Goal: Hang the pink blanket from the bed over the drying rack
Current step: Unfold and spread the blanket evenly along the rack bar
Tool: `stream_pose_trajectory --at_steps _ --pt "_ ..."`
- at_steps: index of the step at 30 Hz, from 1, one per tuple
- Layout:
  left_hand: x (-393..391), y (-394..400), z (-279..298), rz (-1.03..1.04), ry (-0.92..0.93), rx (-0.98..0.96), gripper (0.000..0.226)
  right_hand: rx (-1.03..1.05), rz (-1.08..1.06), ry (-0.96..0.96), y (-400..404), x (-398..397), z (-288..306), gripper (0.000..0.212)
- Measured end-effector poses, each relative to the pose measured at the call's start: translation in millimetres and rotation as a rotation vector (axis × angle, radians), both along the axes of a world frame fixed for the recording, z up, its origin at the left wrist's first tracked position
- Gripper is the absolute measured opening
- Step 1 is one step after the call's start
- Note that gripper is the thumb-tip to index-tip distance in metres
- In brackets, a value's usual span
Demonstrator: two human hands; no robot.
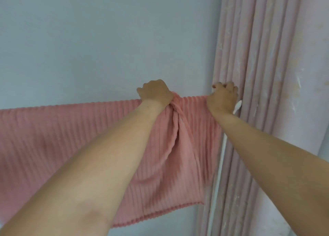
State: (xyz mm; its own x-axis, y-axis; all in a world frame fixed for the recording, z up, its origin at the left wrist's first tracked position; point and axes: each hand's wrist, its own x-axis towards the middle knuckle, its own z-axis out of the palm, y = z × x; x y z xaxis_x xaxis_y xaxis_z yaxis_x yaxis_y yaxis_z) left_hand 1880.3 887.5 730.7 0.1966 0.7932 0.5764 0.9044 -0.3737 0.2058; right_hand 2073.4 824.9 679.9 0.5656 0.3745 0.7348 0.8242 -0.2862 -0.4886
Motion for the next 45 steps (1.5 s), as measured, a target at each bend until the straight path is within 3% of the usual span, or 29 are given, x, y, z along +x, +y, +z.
stream_pose_trajectory --at_steps 3,6,8,10,12,15,18,21,24,28,32,35,38,42,45 --pt "-22.4 6.8 -1.7 -0.011 -0.038 0.007 0.013 0.131 0.276 -0.111 13.4 -51.8 10.4 0.029" --pt "-42.6 8.7 -1.6 -0.055 -0.149 -0.015 0.019 -0.208 0.478 -0.132 24.3 -93.7 11.7 0.04" --pt "-56.8 10.4 -0.8 -0.056 -0.222 -0.003 0.023 -0.35 0.38 -0.312 26.4 -97.8 4.4 0.046" --pt "-78.3 15.3 0.8 -0.013 -0.226 0.045 0.023 -0.312 0.195 -0.423 25.0 -89.7 -2.5 0.044" --pt "-100.2 20.9 2.6 0.029 -0.195 0.09 0.024 -0.27 0.038 -0.388 24.8 -75.7 -7.5 0.044" --pt "-124.6 25.6 -1.2 0.048 -0.104 0.043 0.02 -0.252 -0.035 -0.186 27.5 -68.9 -2.1 0.044" --pt "-130.2 32.2 -15.1 -0.043 -0.126 0.0 0.009 -0.098 0.001 -0.107 33.5 -99.9 2.3 0.031" --pt "-138.4 37.1 -25.8 -0.18 -0.139 0.084 0.026 0.02 0.21 -0.157 44.7 -152.0 3.1 0.027" --pt "-150.5 34.6 -28.3 -0.292 -0.08 0.109 0.034 -0.065 0.352 -0.199 55.0 -184.2 1.1 0.037" --pt "-169.9 30.2 -28.0 -0.306 -0.013 0.042 0.031 -0.082 0.243 -0.339 59.5 -184.5 -14.3 0.05" --pt "-183.8 30.5 -31.8 -0.229 0.106 0.041 0.031 -0.036 0.15 -0.282 63.3 -183.8 -22.3 0.049" --pt "-194.9 31.2 -38.6 -0.208 0.148 0.127 0.034 0.128 0.166 -0.202 61.0 -210.5 -22.4 0.035" --pt "-211.6 35.6 -25.4 -0.323 0.127 0.032 0.033 0.313 0.257 -0.22 56.5 -257.0 -23.3 0.023" --pt "-254.7 49.7 1.4 -0.357 0.211 -0.083 0.034 0.215 0.239 -0.248 65.1 -303.8 -27.3 0.04" --pt "-297.6 68.9 9.4 -0.279 0.411 -0.138 0.038 0.125 0.151 -0.3 77.5 -321.4 -27.2 0.025"
